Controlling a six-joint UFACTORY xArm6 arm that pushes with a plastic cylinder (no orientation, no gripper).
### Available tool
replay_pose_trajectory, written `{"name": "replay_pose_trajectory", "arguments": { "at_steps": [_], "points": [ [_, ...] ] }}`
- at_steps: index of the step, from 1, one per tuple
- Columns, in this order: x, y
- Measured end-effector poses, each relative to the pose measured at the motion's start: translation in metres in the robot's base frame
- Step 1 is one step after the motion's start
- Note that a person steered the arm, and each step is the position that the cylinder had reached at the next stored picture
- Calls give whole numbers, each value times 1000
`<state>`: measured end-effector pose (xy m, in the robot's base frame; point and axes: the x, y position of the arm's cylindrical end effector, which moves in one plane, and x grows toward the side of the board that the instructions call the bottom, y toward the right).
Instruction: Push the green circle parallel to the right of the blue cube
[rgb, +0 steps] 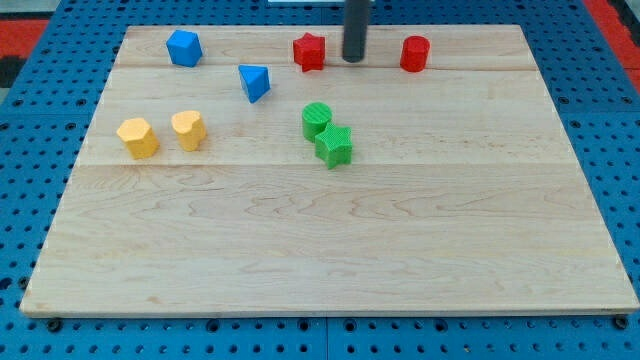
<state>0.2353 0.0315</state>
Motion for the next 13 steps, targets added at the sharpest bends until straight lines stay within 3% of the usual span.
{"name": "replay_pose_trajectory", "arguments": {
  "at_steps": [1, 2, 3, 5, 7, 8, 9, 11, 13],
  "points": [
    [-20, -22],
    [21, -62],
    [78, -13],
    [142, 15],
    [176, -69],
    [176, -127],
    [162, -125],
    [147, -45],
    [82, -10]
  ]
}}
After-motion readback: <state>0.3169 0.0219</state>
